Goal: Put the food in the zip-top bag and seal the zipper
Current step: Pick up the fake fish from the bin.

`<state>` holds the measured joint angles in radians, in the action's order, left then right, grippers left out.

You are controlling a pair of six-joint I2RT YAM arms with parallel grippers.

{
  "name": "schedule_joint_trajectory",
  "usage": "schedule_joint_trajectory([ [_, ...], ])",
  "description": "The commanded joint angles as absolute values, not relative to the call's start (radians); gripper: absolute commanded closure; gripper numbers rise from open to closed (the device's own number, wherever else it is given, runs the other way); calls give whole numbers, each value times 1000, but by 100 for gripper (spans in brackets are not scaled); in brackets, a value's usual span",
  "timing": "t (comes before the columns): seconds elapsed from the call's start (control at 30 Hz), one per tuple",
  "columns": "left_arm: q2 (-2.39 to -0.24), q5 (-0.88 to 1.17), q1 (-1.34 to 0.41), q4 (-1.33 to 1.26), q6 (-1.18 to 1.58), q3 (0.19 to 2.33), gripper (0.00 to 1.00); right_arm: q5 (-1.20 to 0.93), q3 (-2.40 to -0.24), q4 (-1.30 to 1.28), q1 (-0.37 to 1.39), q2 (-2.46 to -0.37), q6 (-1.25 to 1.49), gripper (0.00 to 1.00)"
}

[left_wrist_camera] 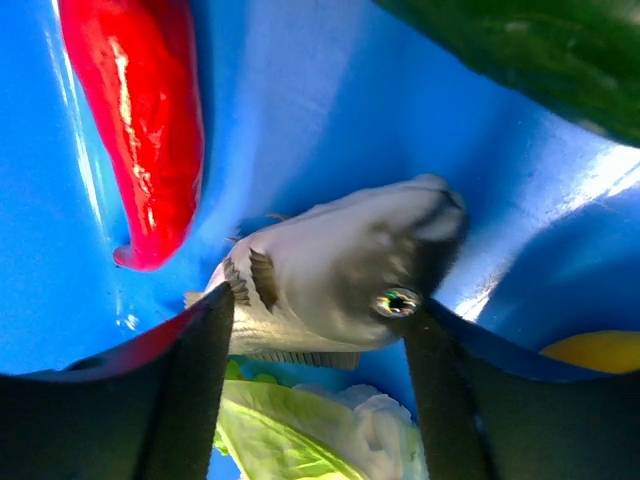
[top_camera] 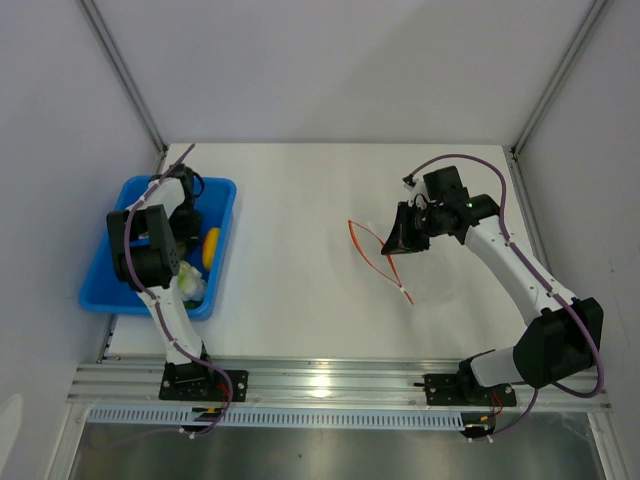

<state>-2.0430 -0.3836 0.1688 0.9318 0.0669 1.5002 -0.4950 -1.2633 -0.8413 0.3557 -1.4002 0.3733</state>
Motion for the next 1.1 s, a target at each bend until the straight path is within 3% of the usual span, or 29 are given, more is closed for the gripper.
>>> schedule_joint_trajectory([
  [0.0, -2071, -388, 176, 925, 64, 1490, 43, -523, -1270, -819, 351, -1387, 382, 100],
  [0.33, -2042, -370, 186, 927, 78, 1483, 99, -511, -1253, -807, 353, -1373, 396, 100],
  [0.83, -1743, -331, 183, 946, 149, 1434, 99, -506, -1259, -801, 351, -1367, 390, 100],
  [1.07, -1606, -288, 144, 998, 193, 1532, 99, -506, -1266, -796, 353, -1370, 393, 100],
])
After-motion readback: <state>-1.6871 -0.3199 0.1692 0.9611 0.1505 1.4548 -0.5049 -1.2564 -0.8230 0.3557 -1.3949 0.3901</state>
